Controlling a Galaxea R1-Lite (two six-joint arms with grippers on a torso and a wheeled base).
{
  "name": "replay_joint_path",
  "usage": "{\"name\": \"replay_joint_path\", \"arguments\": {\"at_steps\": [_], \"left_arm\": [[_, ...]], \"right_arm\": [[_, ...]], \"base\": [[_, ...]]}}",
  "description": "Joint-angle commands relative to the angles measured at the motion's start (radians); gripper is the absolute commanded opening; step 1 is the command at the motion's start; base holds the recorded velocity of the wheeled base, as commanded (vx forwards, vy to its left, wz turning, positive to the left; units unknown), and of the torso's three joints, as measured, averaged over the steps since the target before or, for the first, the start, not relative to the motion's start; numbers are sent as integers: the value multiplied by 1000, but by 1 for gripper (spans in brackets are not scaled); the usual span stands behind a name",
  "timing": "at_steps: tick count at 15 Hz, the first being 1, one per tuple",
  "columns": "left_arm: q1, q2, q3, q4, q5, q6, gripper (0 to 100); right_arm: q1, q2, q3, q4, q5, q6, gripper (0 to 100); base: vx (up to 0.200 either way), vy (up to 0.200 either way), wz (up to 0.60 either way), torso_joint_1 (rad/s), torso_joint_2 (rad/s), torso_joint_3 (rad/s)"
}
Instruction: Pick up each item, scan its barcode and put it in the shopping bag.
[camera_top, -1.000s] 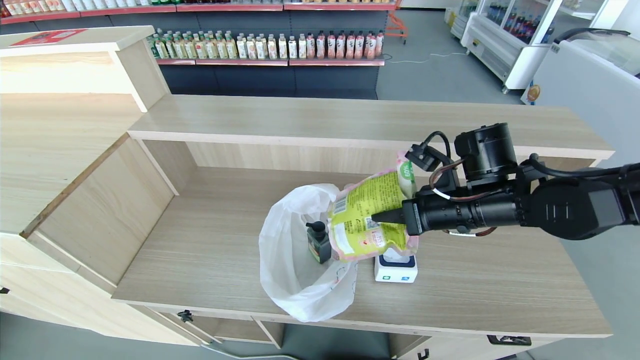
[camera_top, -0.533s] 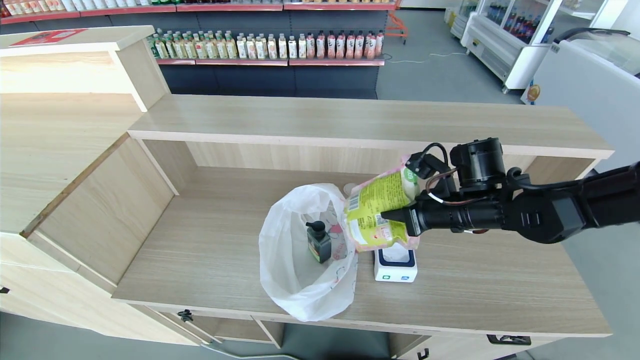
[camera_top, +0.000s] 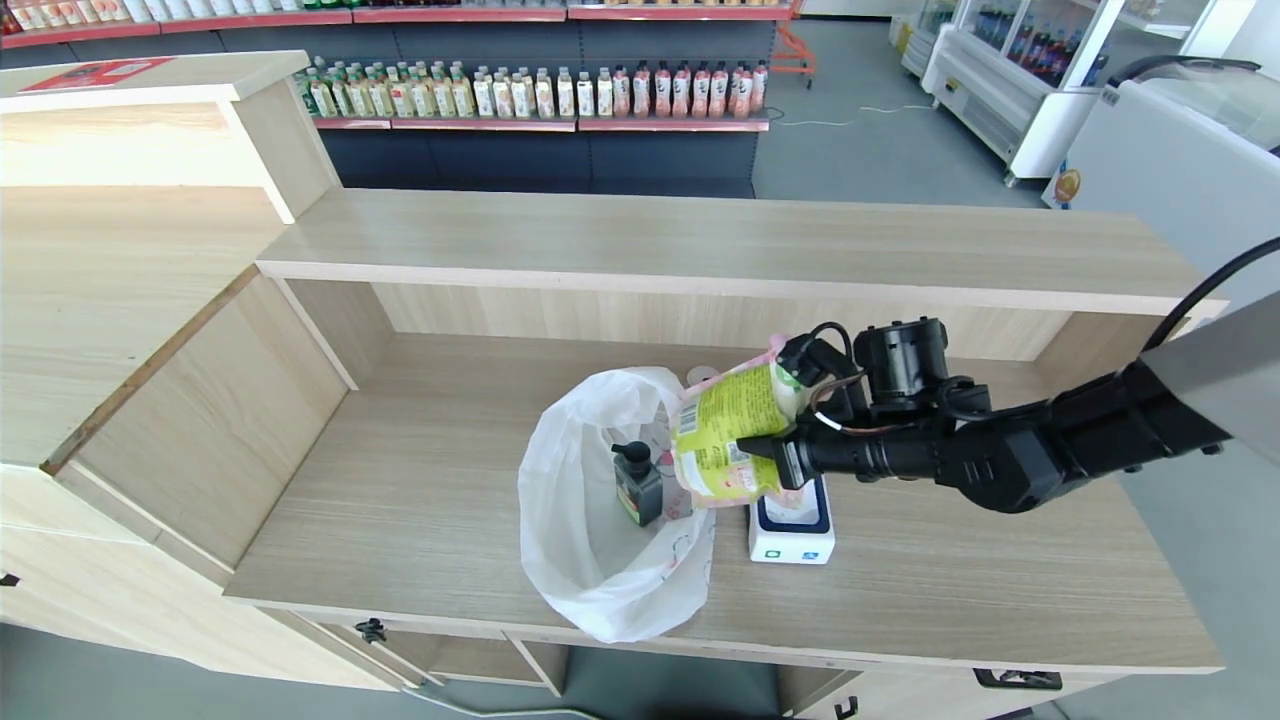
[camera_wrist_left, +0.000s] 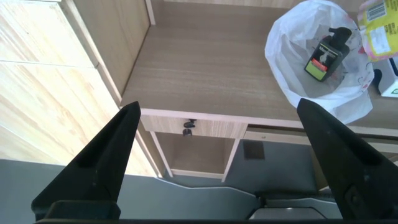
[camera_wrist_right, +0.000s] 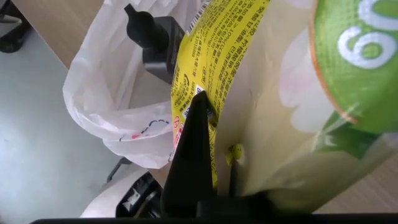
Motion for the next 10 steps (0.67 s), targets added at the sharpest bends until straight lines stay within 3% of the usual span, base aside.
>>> {"name": "replay_joint_path", "arguments": {"at_steps": [1, 10], "left_arm": [[0, 0, 0, 0, 0, 0, 100], [0, 0, 0, 0, 0, 0, 100]], "right_arm": [[10, 52, -15, -5, 2, 0, 0], [5, 139, -203, -2, 22, 6, 0]], "base": [[0, 0, 0, 0, 0, 0], [0, 0, 0, 0, 0, 0]]}}
